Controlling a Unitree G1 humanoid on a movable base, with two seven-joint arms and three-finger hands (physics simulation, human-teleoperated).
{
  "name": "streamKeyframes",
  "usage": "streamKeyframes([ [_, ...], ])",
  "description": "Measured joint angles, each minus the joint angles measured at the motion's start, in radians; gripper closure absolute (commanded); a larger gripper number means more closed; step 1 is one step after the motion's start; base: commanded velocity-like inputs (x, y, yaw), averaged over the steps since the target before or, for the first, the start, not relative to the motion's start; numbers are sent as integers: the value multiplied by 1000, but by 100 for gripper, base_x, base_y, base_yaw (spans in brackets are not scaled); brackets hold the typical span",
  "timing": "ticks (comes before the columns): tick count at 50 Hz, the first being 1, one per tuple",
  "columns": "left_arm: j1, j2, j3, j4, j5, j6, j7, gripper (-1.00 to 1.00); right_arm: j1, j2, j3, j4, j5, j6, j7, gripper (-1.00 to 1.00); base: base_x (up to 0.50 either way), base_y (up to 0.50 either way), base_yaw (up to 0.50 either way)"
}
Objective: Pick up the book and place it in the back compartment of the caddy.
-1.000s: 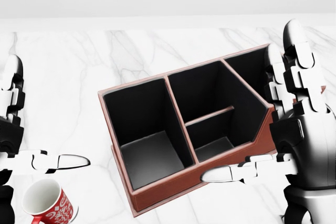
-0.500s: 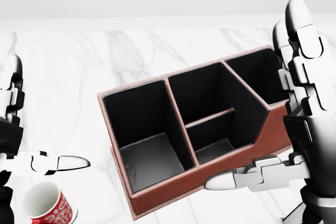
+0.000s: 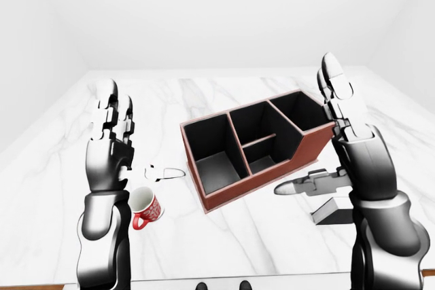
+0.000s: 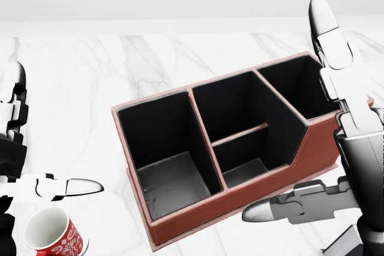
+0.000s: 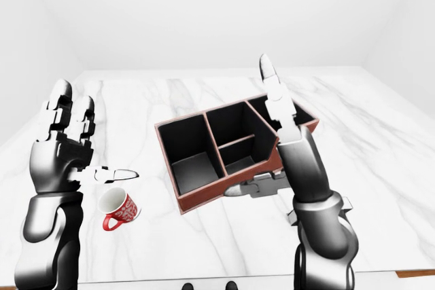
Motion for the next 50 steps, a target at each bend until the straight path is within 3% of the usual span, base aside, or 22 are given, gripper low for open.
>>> streamKeyframes([
  [23, 1, -1, -3, 4, 2, 0, 0, -100, -10, -26, -40, -33, -133, 0, 114, -100, 0, 0, 0],
  [50, 1, -3, -7, 7, 3, 0, 2, -100, -34, -100, -159, -94, -278, 0, 326, -100, 0, 0, 0],
])
